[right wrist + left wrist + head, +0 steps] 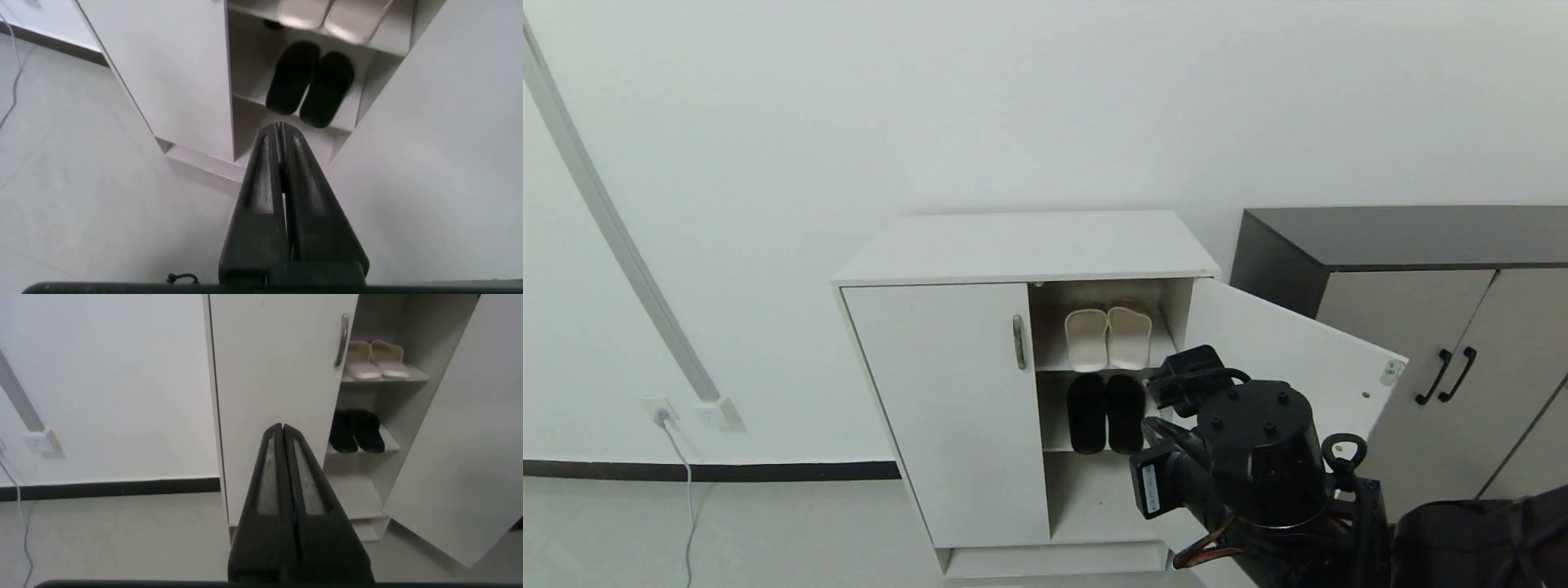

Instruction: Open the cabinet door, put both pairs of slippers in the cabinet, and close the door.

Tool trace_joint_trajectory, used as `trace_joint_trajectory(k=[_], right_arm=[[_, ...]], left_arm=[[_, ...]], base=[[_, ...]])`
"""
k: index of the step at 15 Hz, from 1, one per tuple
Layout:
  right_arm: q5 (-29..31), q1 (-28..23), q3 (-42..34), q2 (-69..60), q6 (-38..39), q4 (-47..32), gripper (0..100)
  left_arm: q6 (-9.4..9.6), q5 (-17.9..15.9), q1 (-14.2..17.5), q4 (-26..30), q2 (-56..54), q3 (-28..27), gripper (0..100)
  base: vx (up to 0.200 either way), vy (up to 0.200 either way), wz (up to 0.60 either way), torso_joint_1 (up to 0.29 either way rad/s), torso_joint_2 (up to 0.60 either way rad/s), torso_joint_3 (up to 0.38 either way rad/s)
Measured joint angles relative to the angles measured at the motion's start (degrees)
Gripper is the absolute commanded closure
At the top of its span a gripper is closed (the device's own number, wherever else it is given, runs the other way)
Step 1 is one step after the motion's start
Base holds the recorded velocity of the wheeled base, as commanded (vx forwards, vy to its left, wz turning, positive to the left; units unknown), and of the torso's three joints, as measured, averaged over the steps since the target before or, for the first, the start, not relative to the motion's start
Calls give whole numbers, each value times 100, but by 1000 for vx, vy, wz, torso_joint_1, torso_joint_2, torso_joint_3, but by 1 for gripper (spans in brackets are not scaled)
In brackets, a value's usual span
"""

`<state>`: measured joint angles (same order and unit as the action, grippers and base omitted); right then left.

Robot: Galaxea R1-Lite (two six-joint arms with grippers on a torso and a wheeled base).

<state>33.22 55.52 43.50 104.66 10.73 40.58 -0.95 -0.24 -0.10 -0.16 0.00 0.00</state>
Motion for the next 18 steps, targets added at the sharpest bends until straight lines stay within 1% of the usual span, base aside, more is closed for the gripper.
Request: trace_joint_trajectory(k=[8, 12, 16, 18], right_arm=[[0, 0, 0, 33, -11, 0, 100], [-132, -21, -33, 30, -2, 15, 100], [-143, -32, -72, 26, 0, 11, 100], [-145, -37, -89, 26, -6, 11, 100]], left_arm=[[0, -5, 0, 0, 0, 0, 100], [5, -7, 0, -2, 0, 0, 100], [2, -5, 0, 0, 0, 0, 100], [2, -9, 0, 0, 0, 0, 100]], base=[[0, 0, 0, 222, -546, -321], [0, 0, 0, 255, -583, -328], [0, 0, 0, 176, -394, -216], [0, 0, 0, 32, -66, -39]])
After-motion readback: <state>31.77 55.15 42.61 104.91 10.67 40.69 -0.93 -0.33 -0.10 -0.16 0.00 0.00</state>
